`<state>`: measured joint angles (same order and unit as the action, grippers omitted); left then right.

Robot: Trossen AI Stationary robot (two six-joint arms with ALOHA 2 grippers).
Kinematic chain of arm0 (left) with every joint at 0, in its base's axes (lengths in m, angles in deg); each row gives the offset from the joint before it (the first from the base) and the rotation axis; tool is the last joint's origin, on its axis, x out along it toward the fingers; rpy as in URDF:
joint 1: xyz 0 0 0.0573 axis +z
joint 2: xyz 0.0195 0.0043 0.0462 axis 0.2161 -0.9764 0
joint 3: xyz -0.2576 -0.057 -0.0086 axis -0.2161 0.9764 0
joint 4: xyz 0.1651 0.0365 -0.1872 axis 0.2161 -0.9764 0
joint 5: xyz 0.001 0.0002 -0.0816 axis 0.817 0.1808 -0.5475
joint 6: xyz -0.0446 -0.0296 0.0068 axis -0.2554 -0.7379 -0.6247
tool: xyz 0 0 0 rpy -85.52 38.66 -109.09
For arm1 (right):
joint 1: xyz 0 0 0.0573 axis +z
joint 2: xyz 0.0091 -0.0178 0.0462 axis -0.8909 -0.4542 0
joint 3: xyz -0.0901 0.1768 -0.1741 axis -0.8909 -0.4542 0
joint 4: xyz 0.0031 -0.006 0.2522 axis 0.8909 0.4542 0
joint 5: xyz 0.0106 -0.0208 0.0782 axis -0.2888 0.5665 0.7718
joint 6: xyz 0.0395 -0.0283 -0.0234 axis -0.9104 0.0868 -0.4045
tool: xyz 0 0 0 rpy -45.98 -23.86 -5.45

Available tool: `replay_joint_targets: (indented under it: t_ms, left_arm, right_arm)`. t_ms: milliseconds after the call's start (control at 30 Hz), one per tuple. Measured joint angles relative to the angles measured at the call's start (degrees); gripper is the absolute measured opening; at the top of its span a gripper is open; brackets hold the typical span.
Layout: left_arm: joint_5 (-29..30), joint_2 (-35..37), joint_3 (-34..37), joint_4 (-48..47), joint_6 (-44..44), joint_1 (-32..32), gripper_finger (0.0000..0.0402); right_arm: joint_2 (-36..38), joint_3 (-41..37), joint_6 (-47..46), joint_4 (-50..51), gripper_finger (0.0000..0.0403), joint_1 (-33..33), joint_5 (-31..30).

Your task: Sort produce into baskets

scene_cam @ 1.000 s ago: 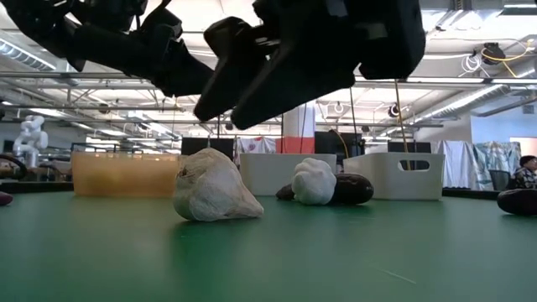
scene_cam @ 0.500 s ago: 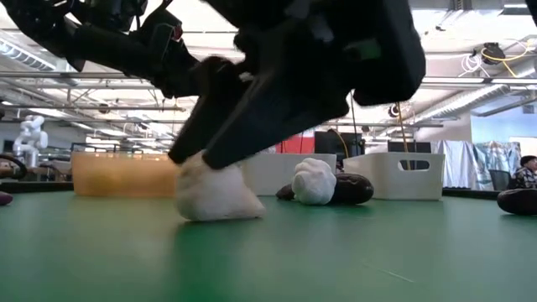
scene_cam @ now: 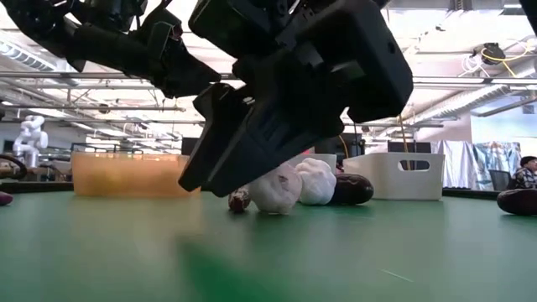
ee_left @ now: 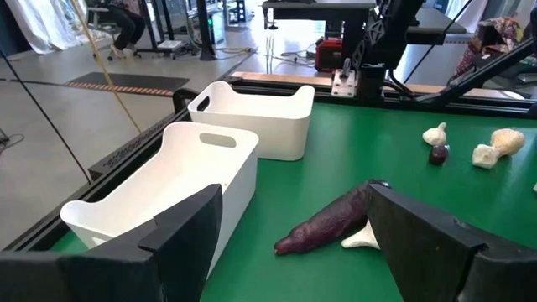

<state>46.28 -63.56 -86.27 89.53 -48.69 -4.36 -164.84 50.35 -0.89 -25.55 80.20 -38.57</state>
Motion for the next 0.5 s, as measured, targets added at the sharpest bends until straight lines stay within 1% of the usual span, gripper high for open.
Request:
replay_joint_targets:
  t_ms: [133, 200, 267, 333, 433, 500]
  left_arm:
    - [0.0, 0.0, 0.0, 0.0, 0.0, 0.0, 0.0301]
    - [0.0, 0.0, 0.0, 0.0, 0.0, 0.0, 0.0301]
    - [0.0, 0.0, 0.0, -0.1, 0.0, 0.0, 0.0301]
    - [0.0, 0.0, 0.0, -0.3, 0.0, 0.0, 0.0301]
    - [0.0, 0.0, 0.0, -0.5, 0.0, 0.0, 0.0301]
    - [0.0, 0.0, 0.0, -0.6, 0.0, 0.0, 0.0301]
  right_arm:
    - [1.3, 0.5, -0.1, 1.8, 0.0247, 0.0, -0.8]
    - [2.6, 2.3, -1.3, 5.8, 0.0247, 0.0, -3.6]
    - [4.3, 4.5, -3.9, 11.7, 0.0247, 0.0, -7.6]
    - [5.4, 7.0, -9.6, 16.7, 0.0247, 0.0, -11.7]
    - [6.1, 9.5, -23.1, 22.8, 0.0247, -0.2, -18.8]
    - [6.1, 9.7, -31.8, 24.3, 0.0247, -0.3, -20.6]
